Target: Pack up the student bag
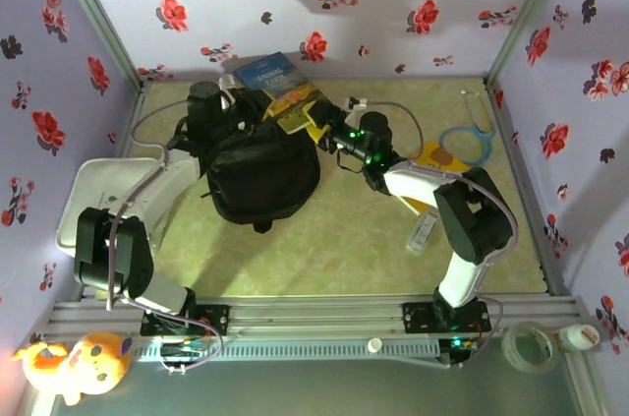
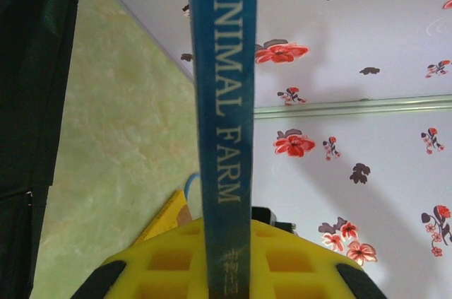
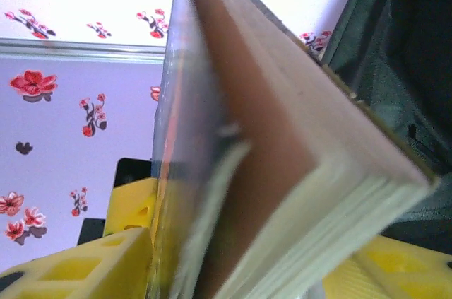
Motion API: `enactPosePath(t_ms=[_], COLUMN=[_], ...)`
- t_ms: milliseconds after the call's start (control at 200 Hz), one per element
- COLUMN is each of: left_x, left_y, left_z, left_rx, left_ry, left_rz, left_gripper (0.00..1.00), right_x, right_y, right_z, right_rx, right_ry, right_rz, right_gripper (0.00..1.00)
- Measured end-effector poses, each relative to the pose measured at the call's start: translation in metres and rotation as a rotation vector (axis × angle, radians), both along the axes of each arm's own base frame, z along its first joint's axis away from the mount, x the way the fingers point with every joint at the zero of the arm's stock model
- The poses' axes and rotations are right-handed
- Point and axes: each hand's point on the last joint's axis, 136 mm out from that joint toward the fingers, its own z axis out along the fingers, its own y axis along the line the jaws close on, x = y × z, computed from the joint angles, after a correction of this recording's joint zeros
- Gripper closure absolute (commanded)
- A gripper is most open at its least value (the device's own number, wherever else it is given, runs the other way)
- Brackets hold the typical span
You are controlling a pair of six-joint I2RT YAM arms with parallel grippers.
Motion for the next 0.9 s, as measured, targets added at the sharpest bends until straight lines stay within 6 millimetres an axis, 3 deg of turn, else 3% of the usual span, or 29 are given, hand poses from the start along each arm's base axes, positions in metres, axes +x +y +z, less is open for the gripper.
enactPosePath(t_ms=[265,380,500,675,900], left_x=[0.000,-0.002,-0.009,-0.021,-0.038], left_y=[0.002,0.007,0.012,0.023,0.046], left_z=[-0.008,-0.020,-0.036,-0.045,-0.049], left_rx=[0.002,0.038,0.102,0.281,0.644], left_ry=[0.022,0.066,0.113,0.126,0.063], left_rz=[0.016,0.032,0.031,-0.006,-0.110], left_gripper=[0.99,0.76,0.52,0.36,0.21], right_x=[0.006,0.005,0.004,0.002,-0.002], right_y=[0.008,0.009,0.009,-0.005,-0.054], right_z=[-0.004,-0.006,-0.012,-0.024,-0.024], right_rx=[0.021,0.009,-0.016,-0.116,-0.289], right_ry=[0.021,0.026,0.037,0.058,0.029], right_rz=[0.008,0.012,0.011,-0.021,-0.122], right_gripper=[0.72,0.84,0.90,0.93,0.94])
